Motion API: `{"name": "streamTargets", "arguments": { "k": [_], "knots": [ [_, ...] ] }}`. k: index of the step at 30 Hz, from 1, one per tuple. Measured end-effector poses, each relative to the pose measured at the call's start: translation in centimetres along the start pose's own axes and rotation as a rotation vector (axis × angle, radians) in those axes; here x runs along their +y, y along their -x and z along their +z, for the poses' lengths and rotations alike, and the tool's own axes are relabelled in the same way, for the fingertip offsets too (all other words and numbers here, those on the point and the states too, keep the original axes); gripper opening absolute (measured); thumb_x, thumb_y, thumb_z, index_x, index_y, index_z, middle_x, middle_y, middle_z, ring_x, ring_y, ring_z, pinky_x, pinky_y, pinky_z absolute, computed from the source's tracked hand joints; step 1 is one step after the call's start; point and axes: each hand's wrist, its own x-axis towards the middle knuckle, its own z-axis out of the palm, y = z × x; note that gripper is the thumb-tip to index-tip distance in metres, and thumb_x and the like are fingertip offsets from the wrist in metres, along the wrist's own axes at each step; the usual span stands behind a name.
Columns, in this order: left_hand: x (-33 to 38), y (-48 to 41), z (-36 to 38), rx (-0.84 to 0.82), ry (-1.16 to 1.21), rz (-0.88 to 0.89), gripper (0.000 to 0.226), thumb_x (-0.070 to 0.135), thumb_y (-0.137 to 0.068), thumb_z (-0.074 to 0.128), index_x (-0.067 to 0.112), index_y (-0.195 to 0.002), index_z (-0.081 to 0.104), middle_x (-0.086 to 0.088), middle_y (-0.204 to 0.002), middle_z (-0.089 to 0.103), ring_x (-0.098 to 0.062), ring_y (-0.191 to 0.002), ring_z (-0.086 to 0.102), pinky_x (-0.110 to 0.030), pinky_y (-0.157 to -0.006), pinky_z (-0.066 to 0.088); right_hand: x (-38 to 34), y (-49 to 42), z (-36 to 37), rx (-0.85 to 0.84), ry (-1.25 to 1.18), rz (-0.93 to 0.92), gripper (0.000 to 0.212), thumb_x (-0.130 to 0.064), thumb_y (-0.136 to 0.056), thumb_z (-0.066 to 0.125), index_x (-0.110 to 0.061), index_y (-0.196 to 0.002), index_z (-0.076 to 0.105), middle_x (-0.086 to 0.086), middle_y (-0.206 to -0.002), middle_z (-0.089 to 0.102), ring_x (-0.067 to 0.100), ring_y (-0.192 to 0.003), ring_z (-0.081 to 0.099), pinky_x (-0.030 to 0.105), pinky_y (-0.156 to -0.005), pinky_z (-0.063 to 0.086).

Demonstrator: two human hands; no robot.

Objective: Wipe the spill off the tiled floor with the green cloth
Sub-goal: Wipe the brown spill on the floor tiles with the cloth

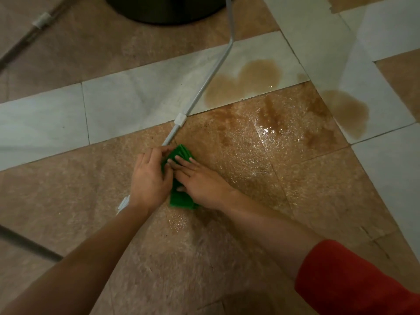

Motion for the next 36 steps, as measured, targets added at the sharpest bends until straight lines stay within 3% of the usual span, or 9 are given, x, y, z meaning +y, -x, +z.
{"name": "streamTargets", "arguments": {
  "k": [3, 8, 15, 23, 26, 31, 36],
  "knots": [
    [0.6, -0.2, 0.5, -0.012, 0.007, -0.003, 0.036, 0.001, -0.083, 0.053, 0.009, -0.117, 0.055, -0.009, -0.108, 0.059, -0.025, -0.1, 0.048, -0.029, -0.086, 0.035, 1.6, 0.3, -0.8, 0.023, -0.007, 0.06, 0.053, -0.03, -0.099, 0.037, -0.016, -0.148, 0.021, 0.002, -0.158, 0.009, 0.015, -0.146, 0.0, 0.03, -0.116, -0.005],
    [1.9, -0.7, 1.1, -0.047, -0.03, 0.036, 0.034, 0.003, -0.081, 0.059, 0.006, -0.115, 0.056, -0.012, -0.107, 0.06, -0.028, -0.099, 0.049, -0.036, -0.086, 0.04, 3.1, 0.3, -2.3, 0.113, -0.084, 0.367, 0.055, -0.027, -0.101, 0.033, -0.016, -0.15, 0.011, 0.003, -0.159, -0.002, 0.017, -0.145, -0.01, 0.033, -0.115, -0.008],
    [2.8, -1.1, 2.6, -0.109, -0.028, 0.006, 0.033, 0.011, -0.084, 0.057, 0.008, -0.116, 0.054, -0.011, -0.109, 0.057, -0.028, -0.104, 0.046, -0.036, -0.088, 0.038, 3.1, 4.0, -1.2, 0.069, -0.032, 0.195, 0.055, -0.031, -0.1, 0.035, -0.014, -0.149, 0.017, 0.004, -0.158, 0.004, 0.018, -0.146, -0.005, 0.029, -0.113, -0.009],
    [3.6, -1.5, 3.6, -0.175, -0.077, 0.115, 0.04, 0.031, -0.083, 0.05, 0.018, -0.121, 0.051, -0.003, -0.109, 0.056, -0.023, -0.101, 0.048, -0.034, -0.09, 0.037, 6.4, 2.8, -3.3, 0.126, -0.107, 0.544, 0.061, -0.03, -0.101, 0.033, -0.013, -0.15, 0.0, 0.006, -0.157, -0.011, 0.018, -0.143, -0.016, 0.031, -0.109, -0.015],
    [3.8, -2.2, 4.0, -0.157, -0.093, 0.095, 0.04, 0.031, -0.082, 0.047, 0.015, -0.118, 0.053, -0.005, -0.108, 0.056, -0.024, -0.098, 0.048, -0.036, -0.087, 0.038, 5.1, 2.7, -2.9, 0.163, -0.106, 0.489, 0.058, -0.027, -0.101, 0.031, -0.013, -0.15, 0.003, 0.005, -0.158, -0.008, 0.018, -0.144, -0.015, 0.032, -0.111, -0.015],
    [4.3, -2.7, 4.4, -0.126, -0.091, 0.037, 0.042, 0.038, -0.083, 0.038, 0.013, -0.113, 0.054, -0.007, -0.103, 0.056, -0.024, -0.094, 0.047, -0.038, -0.083, 0.039, 5.0, 5.4, -2.0, 0.084, -0.083, 0.283, 0.056, -0.026, -0.1, 0.036, -0.018, -0.15, 0.012, -0.001, -0.159, -0.001, 0.012, -0.145, -0.008, 0.029, -0.114, -0.01],
    [4.0, -2.2, 4.4, -0.167, -0.121, 0.078, 0.047, 0.042, -0.083, 0.034, 0.013, -0.115, 0.053, -0.006, -0.105, 0.056, -0.024, -0.094, 0.047, -0.039, -0.082, 0.041, 6.8, 3.5, -3.6, 0.132, -0.154, 0.509, 0.061, -0.021, -0.099, 0.038, -0.015, -0.15, 0.004, 0.003, -0.158, -0.008, 0.016, -0.144, -0.013, 0.031, -0.113, -0.011]
  ]
}}
